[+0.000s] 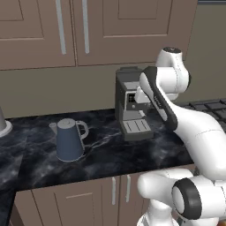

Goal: Navigate to the dishwasher.

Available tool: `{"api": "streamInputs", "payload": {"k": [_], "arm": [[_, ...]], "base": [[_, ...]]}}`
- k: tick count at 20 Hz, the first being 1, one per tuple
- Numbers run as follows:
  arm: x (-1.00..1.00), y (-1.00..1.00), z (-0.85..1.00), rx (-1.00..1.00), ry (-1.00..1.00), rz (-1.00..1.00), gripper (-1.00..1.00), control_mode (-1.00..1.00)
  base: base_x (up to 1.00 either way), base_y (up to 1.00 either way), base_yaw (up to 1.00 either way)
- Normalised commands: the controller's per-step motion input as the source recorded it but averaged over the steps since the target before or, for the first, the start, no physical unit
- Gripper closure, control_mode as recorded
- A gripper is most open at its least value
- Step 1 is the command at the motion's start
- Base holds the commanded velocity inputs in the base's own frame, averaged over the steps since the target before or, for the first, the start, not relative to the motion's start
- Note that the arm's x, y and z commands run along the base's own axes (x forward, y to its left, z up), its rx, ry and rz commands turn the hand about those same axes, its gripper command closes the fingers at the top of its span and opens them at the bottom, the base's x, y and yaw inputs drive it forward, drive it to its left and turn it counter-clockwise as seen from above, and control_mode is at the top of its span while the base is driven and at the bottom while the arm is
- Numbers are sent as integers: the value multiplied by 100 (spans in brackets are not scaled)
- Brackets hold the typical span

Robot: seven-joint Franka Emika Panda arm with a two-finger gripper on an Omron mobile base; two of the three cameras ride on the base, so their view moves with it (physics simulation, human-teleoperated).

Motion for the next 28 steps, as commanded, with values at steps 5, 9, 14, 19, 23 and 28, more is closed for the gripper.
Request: {"api": "streamInputs", "payload": {"k": [5, 9, 14, 19, 23, 28], "arm": [[-48, -5, -4, 0, -1, 0, -100, -100], [-100, -9, -9, 0, -2, 0, -100, -100], [-89, -2, -1, -1, -8, 0, -100, -100], [-71, -7, 0, 0, -6, 0, -100, -100], [-21, -16, -1, 0, -2, -1, -100, 100], [0, 0, 0, 0, 0, 0, -100, 100]], "base": [[0, 0, 0], [0, 0, 0], [0, 0, 0], [0, 0, 0], [-75, -74, -8], [-88, -100, -23]]}}
